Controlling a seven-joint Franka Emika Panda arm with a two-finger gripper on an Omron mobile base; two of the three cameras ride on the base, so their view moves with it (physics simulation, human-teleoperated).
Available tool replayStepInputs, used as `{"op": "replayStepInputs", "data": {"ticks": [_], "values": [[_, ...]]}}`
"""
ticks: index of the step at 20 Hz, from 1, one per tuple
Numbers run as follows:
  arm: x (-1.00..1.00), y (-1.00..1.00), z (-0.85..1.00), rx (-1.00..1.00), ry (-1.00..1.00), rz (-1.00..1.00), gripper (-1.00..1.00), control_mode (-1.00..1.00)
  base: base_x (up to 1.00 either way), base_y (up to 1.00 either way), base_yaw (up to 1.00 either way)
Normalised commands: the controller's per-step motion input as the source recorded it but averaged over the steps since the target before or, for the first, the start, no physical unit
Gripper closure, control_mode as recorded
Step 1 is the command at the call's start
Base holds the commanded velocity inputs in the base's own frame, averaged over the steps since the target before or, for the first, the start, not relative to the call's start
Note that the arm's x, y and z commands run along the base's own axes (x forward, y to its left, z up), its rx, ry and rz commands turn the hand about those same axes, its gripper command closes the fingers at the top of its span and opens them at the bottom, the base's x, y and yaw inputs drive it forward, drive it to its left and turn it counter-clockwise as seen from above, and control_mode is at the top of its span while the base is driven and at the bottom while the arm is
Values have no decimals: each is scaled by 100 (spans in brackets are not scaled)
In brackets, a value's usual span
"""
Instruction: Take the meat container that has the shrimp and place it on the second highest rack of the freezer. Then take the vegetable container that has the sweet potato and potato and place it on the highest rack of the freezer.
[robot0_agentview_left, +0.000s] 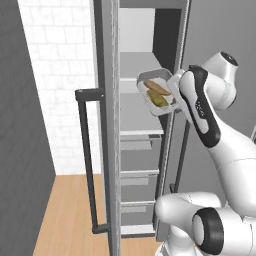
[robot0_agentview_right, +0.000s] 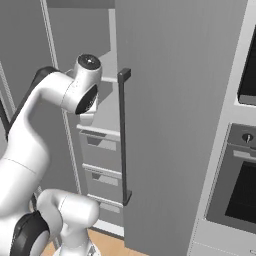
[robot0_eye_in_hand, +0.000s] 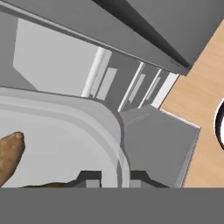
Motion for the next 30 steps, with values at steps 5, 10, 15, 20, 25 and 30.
{"op": "replayStepInputs", "data": {"ticks": [5,10,15,20,25,30], "values": [[36,3,15,0,-3,-22,100,-100,0,0,0],[0,0,0,0,0,0,100,-100,0,0,0],[0,2,0,0,0,0,100,100,15,5,0],[0,0,0,0,0,0,100,100,60,3,0],[0,0,0,0,0,0,100,100,41,8,0],[21,4,0,-4,0,-2,100,-100,18,9,0]]}}
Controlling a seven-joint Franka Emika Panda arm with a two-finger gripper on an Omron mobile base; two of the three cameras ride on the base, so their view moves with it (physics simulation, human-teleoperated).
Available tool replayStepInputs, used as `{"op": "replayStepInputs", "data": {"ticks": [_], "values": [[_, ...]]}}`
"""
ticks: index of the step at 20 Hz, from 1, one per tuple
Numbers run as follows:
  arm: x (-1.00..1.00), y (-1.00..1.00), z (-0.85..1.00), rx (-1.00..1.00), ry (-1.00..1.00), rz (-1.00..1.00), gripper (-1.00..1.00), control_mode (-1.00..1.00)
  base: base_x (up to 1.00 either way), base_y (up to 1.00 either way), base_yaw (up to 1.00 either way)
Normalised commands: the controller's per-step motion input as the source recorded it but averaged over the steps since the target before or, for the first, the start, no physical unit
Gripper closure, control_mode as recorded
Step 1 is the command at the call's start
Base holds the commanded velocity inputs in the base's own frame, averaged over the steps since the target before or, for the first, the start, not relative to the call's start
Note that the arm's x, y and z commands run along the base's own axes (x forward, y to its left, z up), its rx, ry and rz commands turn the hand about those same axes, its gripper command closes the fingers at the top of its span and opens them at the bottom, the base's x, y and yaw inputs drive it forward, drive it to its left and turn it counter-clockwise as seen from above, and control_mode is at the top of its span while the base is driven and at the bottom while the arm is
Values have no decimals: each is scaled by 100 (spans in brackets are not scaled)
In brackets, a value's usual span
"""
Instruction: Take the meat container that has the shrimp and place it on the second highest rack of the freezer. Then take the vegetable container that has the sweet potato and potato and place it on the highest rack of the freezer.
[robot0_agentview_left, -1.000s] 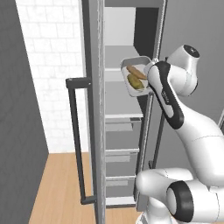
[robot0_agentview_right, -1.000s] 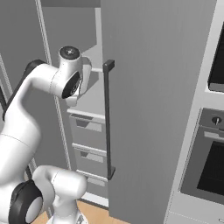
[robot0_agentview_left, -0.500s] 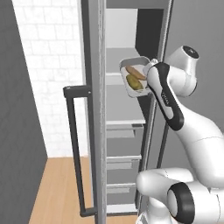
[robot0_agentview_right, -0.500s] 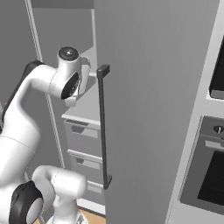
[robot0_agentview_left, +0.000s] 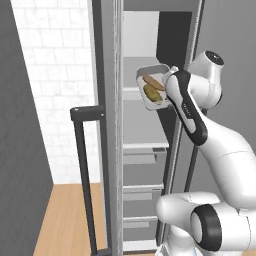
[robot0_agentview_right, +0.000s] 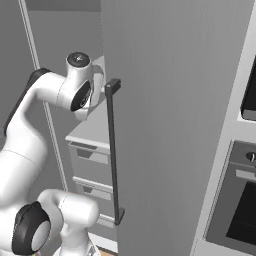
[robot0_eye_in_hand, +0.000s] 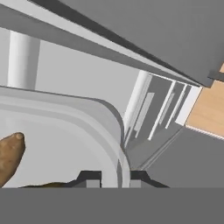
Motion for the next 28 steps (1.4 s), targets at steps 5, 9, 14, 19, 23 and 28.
{"op": "replayStepInputs", "data": {"ticks": [5,9,14,19,23,28], "values": [[90,16,0,-17,-1,-16,100,-100,0,0,0],[61,9,0,8,3,-16,100,-100,0,0,0],[78,0,5,18,14,1,100,-100,0,0,0],[56,0,19,0,5,0,100,-100,0,0,0],[68,0,21,-1,0,3,100,-100,0,0,0],[72,2,19,-1,0,10,-100,-100,0,0,0]]}}
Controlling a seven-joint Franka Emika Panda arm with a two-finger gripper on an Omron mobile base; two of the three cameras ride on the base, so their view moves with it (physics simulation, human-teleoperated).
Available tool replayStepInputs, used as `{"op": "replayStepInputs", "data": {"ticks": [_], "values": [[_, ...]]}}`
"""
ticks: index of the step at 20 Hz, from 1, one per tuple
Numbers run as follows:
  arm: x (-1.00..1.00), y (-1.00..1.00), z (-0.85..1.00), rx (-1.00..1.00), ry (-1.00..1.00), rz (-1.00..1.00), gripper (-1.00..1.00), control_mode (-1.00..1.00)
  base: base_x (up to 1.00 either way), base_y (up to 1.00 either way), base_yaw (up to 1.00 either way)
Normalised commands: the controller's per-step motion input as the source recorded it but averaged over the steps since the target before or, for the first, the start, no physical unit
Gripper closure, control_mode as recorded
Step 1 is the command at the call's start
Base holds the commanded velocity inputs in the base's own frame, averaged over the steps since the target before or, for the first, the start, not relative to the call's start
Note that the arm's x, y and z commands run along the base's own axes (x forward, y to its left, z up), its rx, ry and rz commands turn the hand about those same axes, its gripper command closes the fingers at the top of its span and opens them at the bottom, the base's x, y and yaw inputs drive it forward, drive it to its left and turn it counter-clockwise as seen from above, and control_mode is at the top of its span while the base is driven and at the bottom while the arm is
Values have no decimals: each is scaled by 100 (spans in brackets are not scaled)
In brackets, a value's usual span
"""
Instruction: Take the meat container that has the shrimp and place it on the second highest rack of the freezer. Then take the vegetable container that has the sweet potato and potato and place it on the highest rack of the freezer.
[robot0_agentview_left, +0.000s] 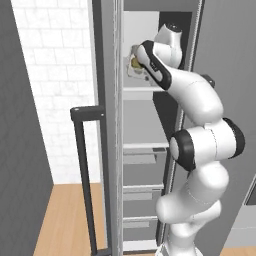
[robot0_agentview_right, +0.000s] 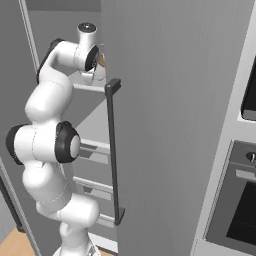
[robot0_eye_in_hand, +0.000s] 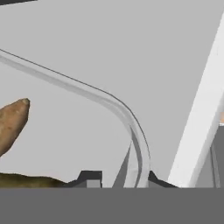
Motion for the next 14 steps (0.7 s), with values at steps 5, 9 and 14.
{"op": "replayStepInputs", "data": {"ticks": [5,9,14], "values": [[44,10,11,-1,0,4,-100,-100,0,0,0],[-2,15,7,-15,0,-5,-100,-100,0,0,0],[-81,17,3,-3,0,-5,-100,-100,0,0,0]]}}
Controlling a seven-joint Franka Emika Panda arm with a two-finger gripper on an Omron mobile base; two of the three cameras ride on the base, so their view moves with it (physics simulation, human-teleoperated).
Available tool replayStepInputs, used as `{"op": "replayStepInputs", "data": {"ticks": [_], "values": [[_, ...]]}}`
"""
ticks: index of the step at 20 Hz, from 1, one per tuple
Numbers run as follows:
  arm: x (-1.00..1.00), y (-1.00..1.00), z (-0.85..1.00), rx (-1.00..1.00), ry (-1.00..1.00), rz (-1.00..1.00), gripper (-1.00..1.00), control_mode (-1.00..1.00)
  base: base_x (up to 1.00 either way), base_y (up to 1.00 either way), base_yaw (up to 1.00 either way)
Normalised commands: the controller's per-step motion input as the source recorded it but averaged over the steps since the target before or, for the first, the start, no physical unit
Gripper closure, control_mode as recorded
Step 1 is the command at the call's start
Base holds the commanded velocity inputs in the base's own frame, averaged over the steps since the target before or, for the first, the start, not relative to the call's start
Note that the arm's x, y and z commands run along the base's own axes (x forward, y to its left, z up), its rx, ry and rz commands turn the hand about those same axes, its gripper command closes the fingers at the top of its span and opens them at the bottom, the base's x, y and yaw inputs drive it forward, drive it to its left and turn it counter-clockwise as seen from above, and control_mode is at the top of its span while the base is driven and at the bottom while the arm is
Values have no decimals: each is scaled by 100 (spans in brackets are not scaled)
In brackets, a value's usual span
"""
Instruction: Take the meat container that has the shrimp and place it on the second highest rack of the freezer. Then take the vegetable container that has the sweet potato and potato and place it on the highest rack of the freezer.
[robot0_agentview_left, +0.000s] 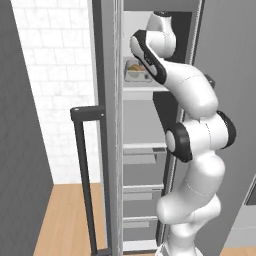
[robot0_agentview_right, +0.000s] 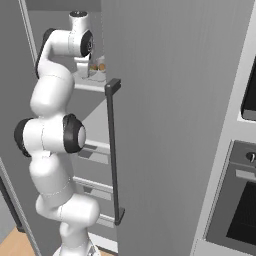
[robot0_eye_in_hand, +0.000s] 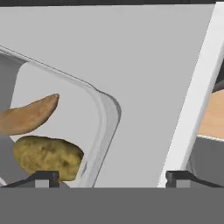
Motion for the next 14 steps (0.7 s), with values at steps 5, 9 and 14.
{"op": "replayStepInputs", "data": {"ticks": [5,9,14], "values": [[-100,0,-22,12,0,-20,-100,-100,0,0,0],[-100,0,-47,26,0,-9,-100,-100,0,0,0],[-100,4,-72,23,-1,-2,-100,-100,0,0,0]]}}
